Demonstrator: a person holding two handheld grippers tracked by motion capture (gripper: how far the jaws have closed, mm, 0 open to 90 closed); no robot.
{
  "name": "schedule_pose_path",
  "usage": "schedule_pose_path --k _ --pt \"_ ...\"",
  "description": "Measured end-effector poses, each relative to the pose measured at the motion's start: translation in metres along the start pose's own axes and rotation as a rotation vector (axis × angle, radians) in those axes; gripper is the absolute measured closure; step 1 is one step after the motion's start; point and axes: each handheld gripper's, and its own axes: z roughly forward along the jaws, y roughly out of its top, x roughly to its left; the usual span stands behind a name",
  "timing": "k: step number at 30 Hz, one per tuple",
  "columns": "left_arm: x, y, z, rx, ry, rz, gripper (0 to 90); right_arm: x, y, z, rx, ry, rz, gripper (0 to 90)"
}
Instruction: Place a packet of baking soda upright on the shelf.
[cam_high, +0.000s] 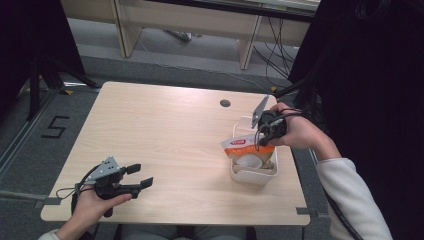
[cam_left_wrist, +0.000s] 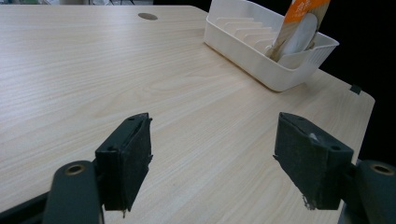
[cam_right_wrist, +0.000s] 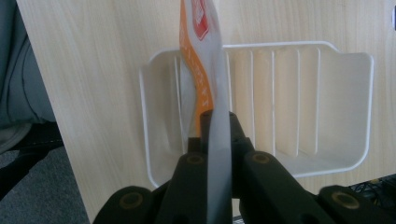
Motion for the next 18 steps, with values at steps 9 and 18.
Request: schedule_pose_path --k 9,18 --pt "0.0 0.0 0.0 -0.001 0.0 0.0 26.8 0.0 -0.002 0.004 0.001 -0.003 0.014 90.0" --pt "0.0 0.0 0.0 -0.004 0.003 -0.002 26.5 -0.001 -0.007 0.011 0.014 0.003 0.023 90.0"
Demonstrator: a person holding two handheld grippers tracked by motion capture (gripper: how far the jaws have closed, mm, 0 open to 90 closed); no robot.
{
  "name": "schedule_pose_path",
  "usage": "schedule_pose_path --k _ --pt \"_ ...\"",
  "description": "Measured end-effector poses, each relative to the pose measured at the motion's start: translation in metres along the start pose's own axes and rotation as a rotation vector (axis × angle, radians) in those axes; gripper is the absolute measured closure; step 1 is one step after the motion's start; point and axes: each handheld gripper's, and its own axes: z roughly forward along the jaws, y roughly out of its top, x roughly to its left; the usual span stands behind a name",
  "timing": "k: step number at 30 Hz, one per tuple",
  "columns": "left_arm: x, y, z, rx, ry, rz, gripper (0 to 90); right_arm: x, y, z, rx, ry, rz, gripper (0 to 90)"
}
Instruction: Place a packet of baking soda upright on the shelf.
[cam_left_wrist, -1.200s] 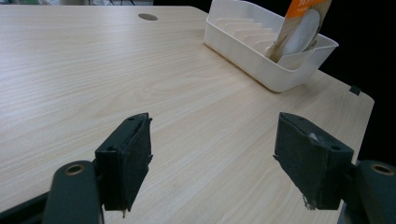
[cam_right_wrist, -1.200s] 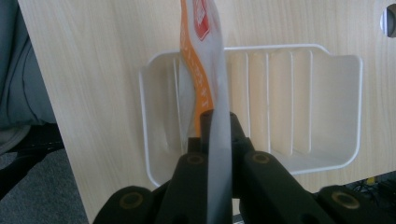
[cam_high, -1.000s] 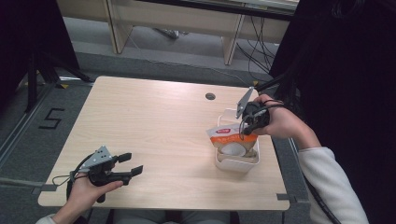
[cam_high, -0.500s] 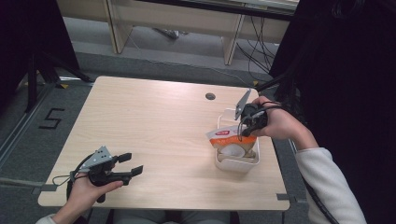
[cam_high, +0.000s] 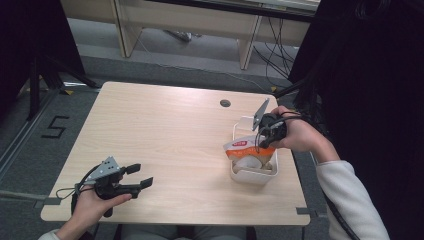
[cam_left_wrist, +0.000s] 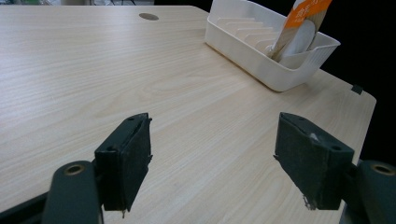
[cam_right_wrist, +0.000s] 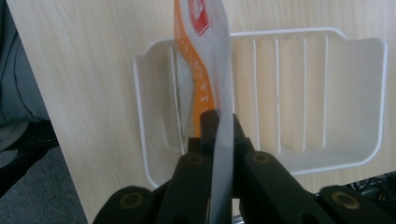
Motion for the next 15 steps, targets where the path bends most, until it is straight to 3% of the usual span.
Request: schedule_pose_path --k 2,4,9,11,15 --pt "-0.0001 -0.0001 0.0001 -0.001 -0.003 -0.002 26.5 -0.0017 -0.0012 0.0021 -0.01 -0.001 -0.024 90.0" --pt "0.0 0.0001 -0.0001 0.003 0.001 0.003 26.6 -0.0002 -0.0027 0.0025 0.004 -0.001 0.012 90.0" --pt "0.0 0.0 0.0001 -0.001 -0.002 0.0 26.5 -0.0028 -0.0056 0.0064 -0.003 0.007 -0.003 90.0" --pt "0.0001 0.0 0.0001 -0.002 -0.003 0.001 26.5 -0.0024 -0.0068 0.0069 0.007 0.006 0.023 90.0" --pt "-0.0002 0.0002 -0.0003 0.0 0.004 0.001 26.5 -0.0038 -0.0092 0.0095 0.004 0.004 0.018 90.0"
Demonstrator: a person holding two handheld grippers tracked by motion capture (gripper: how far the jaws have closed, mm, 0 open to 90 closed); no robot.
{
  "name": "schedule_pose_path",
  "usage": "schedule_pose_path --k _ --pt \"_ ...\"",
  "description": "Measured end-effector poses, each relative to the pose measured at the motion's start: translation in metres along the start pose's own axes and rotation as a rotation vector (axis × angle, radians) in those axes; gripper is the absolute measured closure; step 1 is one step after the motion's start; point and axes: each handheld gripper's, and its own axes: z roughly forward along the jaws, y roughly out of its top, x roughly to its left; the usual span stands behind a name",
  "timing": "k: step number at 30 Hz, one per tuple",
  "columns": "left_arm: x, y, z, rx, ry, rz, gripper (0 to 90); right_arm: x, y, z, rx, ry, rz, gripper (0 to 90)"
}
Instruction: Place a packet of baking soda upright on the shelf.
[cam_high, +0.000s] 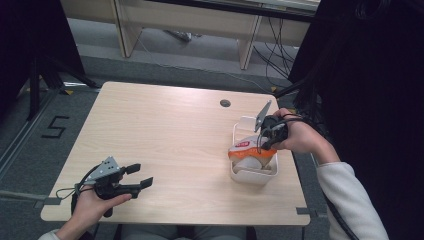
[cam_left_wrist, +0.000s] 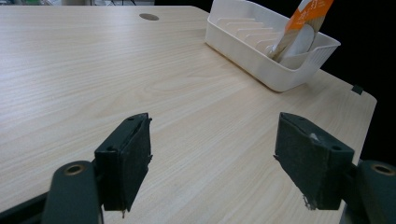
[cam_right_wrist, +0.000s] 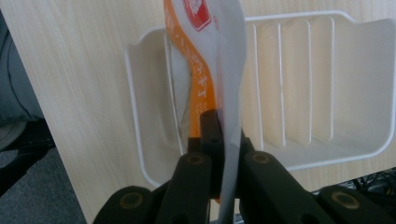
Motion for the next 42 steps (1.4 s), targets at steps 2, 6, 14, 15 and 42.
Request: schedule_pose_path --k 2,6,14,15,42 --pt "0.001 0.0 0.0 -0.002 -0.006 0.001 26.5 -0.001 -0.001 0.002 -0.008 0.002 -0.013 90.0" --pt "0.0 0.0 0.0 -0.001 0.0 -0.001 26.5 -0.002 -0.002 0.003 0.0 0.004 0.003 90.0" --pt "0.0 0.0 0.0 -0.001 0.001 -0.002 26.5 -0.002 -0.004 0.007 0.013 0.005 0.022 90.0" --pt "0.0 0.0 0.0 -0.001 0.001 -0.003 26.5 -0.003 -0.005 0.007 0.01 0.004 0.018 90.0" --pt "-0.002 0.0 0.0 0.004 0.009 -0.017 26.7 0.019 0.019 -0.02 -0.222 0.008 0.042 57.4"
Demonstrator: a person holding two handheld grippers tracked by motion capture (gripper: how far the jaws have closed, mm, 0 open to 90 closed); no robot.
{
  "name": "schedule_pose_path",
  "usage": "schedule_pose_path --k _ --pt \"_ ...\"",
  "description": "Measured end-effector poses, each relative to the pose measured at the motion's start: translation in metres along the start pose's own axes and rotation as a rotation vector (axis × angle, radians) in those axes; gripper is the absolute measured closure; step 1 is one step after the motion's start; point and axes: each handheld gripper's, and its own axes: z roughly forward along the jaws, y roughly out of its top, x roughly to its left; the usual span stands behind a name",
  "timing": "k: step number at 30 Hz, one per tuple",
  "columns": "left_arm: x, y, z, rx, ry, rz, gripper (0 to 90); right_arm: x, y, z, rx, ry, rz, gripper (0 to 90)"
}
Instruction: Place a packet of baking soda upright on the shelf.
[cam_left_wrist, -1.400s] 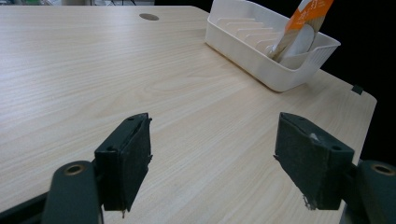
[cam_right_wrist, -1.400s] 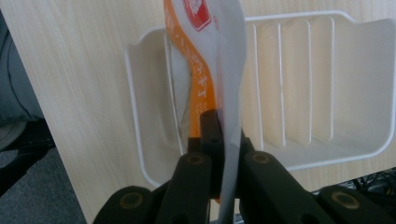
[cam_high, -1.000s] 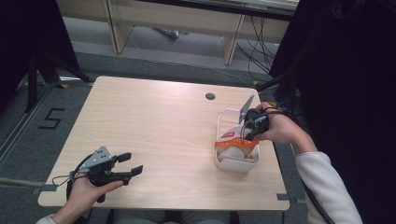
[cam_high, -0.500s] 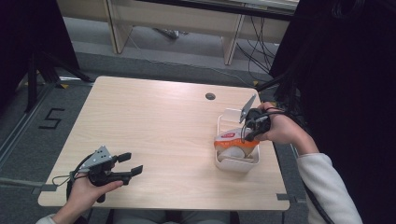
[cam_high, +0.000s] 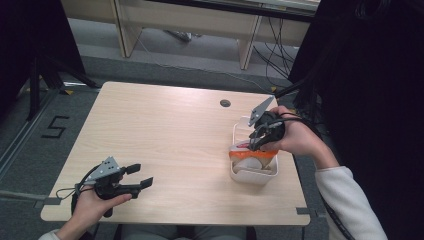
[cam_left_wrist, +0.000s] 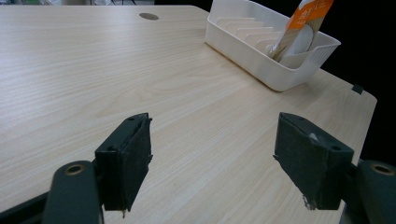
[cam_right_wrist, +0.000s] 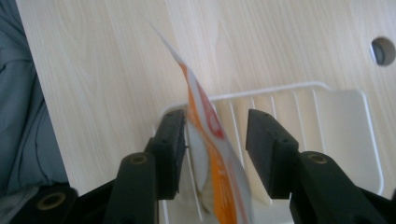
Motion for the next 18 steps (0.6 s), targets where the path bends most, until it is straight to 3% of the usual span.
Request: schedule_pose_path --k 1,2,3,7,8,9,11,13,15,16,18 --pt "0.0 0.0 0.0 -0.001 -0.002 0.001 26.7 0.004 0.003 -0.001 -0.006 -0.003 0.029 56.9" --pt "0.0 0.0 0.0 -0.001 -0.001 0.0 26.7 0.005 0.007 0.0 -0.025 0.001 -0.02 56.0" --pt "0.0 0.0 0.0 -0.001 -0.002 0.0 26.7 0.009 0.009 0.0 -0.039 0.003 0.005 54.5" --pt "0.0 0.0 0.0 -0.002 -0.002 0.001 26.7 0.019 0.021 0.002 -0.069 -0.002 -0.004 53.6" --pt "0.0 0.0 0.0 -0.002 -0.001 0.0 26.7 0.021 0.023 0.003 -0.092 -0.027 -0.024 53.5" --pt "0.0 0.0 0.0 -0.003 -0.004 0.002 26.7 0.024 0.025 0.003 -0.092 -0.015 -0.006 53.6" --pt "0.0 0.0 0.0 -0.002 -0.002 -0.001 26.7 0.028 0.029 0.005 -0.11 -0.019 -0.012 53.3" --pt "0.0 0.0 0.0 -0.001 -0.002 0.0 26.7 0.033 0.032 0.007 -0.112 0.006 -0.008 53.2" --pt "0.0 0.0 0.0 0.0 -0.003 0.0 26.7 0.036 0.035 0.01 -0.128 0.001 -0.045 53.2" --pt "0.0 0.0 0.001 -0.002 -0.01 -0.001 26.7 0.04 0.036 0.01 -0.116 0.018 -0.026 53.0" --pt "0.0 0.0 0.001 -0.002 -0.009 -0.003 26.7 0.045 0.04 0.013 -0.126 0.035 -0.05 53.2"
